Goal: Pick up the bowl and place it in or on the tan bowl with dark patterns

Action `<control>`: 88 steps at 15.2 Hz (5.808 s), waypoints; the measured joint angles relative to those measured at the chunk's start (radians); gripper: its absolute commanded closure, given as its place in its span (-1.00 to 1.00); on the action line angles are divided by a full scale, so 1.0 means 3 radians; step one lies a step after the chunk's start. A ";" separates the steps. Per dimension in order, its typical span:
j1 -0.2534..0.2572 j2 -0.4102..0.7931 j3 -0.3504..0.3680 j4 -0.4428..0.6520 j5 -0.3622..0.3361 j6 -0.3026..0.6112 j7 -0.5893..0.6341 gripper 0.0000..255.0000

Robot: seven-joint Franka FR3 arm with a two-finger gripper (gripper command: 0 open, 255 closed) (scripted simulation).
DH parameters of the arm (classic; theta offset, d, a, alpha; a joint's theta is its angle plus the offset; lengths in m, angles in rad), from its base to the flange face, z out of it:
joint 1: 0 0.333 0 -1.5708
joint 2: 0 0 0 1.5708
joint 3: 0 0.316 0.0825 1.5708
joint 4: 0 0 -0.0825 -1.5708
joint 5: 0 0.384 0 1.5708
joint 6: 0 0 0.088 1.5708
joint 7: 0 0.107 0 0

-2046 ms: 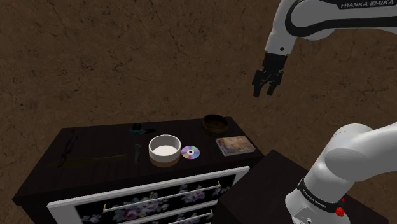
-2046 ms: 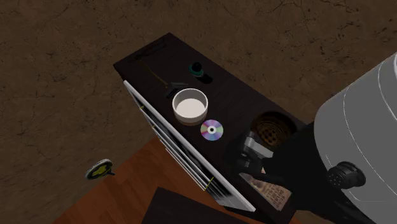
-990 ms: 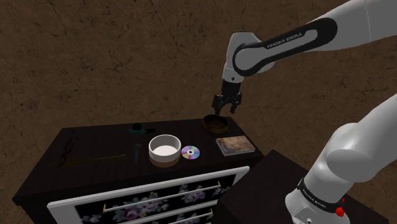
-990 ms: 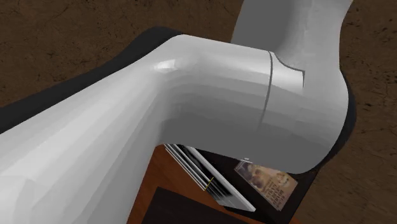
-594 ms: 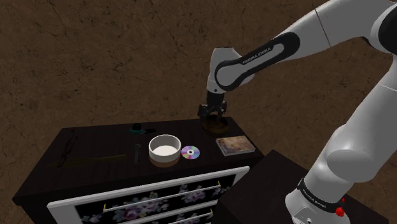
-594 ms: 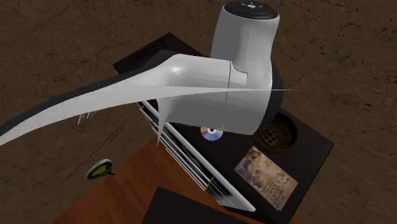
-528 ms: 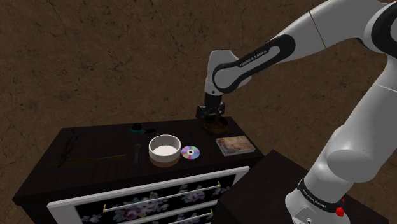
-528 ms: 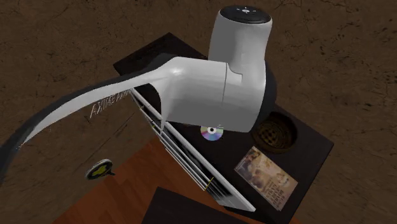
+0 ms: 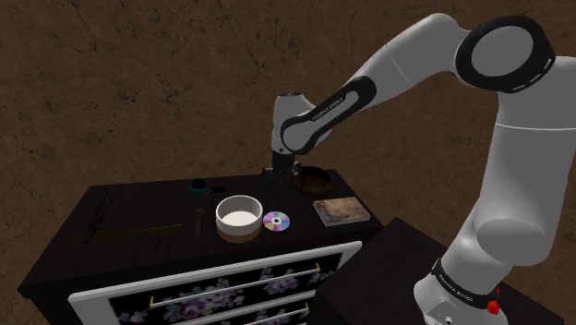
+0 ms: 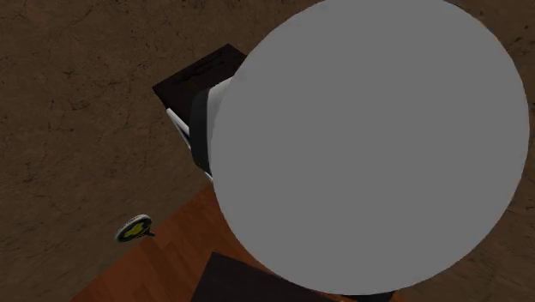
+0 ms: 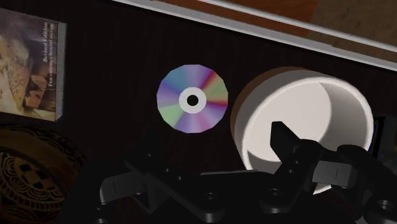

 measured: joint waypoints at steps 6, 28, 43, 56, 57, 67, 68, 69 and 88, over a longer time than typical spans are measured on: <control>0.0178 0.0807 -0.0090 0.0704 -0.0224 0.0091 0.0238 -1.00; 0.0301 0.1409 -0.0176 0.1091 -0.0337 0.0303 0.0361 1.00; 0.0264 0.1098 -0.0127 0.1023 -0.0282 0.0058 0.0320 1.00; 0.0225 0.0701 -0.0067 0.1036 -0.0197 -0.0348 0.0262 1.00; 0.0220 0.0671 -0.0064 0.1041 -0.0190 -0.0384 0.0254 1.00; 0.0183 0.0432 -0.0039 0.1129 -0.0129 -0.0707 0.0187 1.00; 0.0144 0.0406 -0.0051 0.1101 -0.0119 -0.0702 0.0135 1.00; 0.0087 0.0357 -0.0068 0.1064 -0.0104 -0.0713 0.0058 1.00; -0.0864 0.0112 -0.0484 0.0786 0.0072 -0.0626 -0.1375 1.00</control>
